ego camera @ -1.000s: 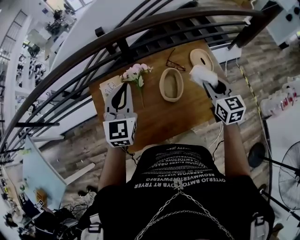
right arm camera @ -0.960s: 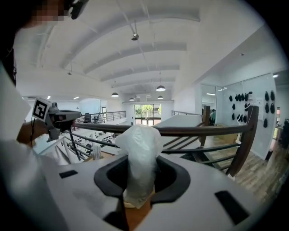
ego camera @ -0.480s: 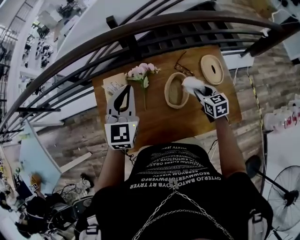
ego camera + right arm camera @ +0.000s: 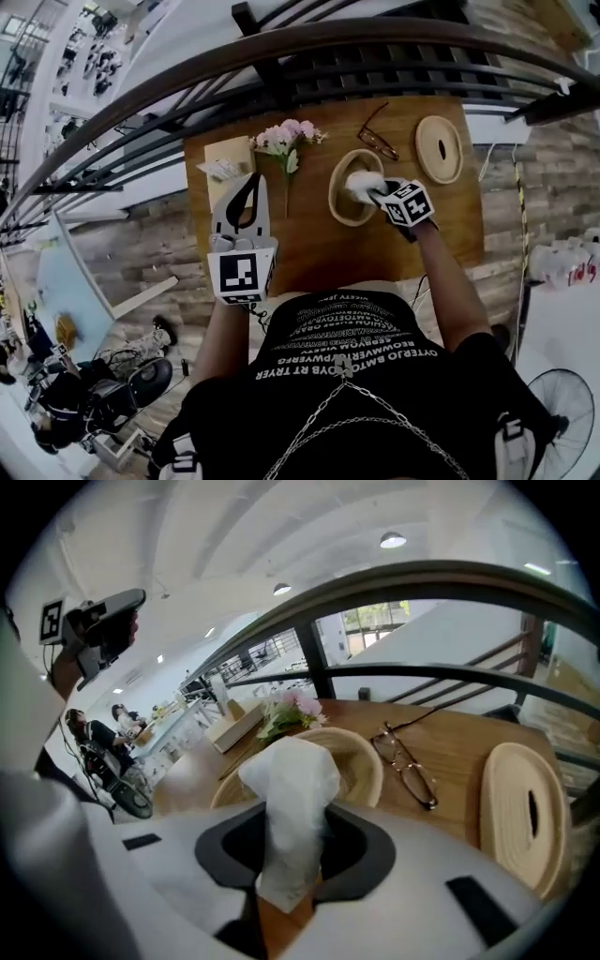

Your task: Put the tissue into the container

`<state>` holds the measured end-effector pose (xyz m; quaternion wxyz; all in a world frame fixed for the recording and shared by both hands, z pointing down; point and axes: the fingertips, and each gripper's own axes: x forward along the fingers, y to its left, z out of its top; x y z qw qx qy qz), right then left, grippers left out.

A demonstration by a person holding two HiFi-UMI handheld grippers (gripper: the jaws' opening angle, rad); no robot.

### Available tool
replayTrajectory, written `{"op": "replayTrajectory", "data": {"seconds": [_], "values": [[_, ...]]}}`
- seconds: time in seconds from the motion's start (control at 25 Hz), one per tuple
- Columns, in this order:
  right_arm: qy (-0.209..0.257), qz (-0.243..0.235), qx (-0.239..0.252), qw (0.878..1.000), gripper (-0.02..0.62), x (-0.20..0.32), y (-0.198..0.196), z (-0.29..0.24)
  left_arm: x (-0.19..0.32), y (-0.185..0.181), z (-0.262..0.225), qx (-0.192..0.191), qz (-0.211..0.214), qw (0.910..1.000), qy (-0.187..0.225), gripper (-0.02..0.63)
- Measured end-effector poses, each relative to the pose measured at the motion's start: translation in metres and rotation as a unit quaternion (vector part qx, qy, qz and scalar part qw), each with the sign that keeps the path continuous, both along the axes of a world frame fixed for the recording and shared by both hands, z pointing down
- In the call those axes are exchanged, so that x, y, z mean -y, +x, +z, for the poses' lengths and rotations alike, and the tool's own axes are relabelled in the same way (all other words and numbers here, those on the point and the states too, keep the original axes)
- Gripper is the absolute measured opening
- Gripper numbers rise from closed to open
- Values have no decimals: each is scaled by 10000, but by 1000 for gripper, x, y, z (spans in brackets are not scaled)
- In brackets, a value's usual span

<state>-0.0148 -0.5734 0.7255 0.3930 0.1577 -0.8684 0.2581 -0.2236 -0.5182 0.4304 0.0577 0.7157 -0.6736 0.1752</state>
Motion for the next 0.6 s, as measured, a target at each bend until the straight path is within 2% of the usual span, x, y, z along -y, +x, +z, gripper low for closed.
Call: {"op": "replayTrajectory", "data": {"seconds": [0.16,0.32,0.4,0.48,0.6], "values": [[-599,-796,-233,9948,112,-15,-22,22,6,7,12,-7,-70,9999,-151,29],[-658,-843,-679,9919,118,-13,-28,38,5,12,14,22,-136,9997,-215,29],[-446,-742,-843,9927,147,-6,-28,40,2,13,15,27,-152,9996,-238,29],[23,-636,-955,9934,251,3,-26,39,-1,15,15,25,-130,9996,-245,29],[528,-135,-765,9956,336,17,-20,27,-5,19,9,40,-25,9998,-174,29]]}}
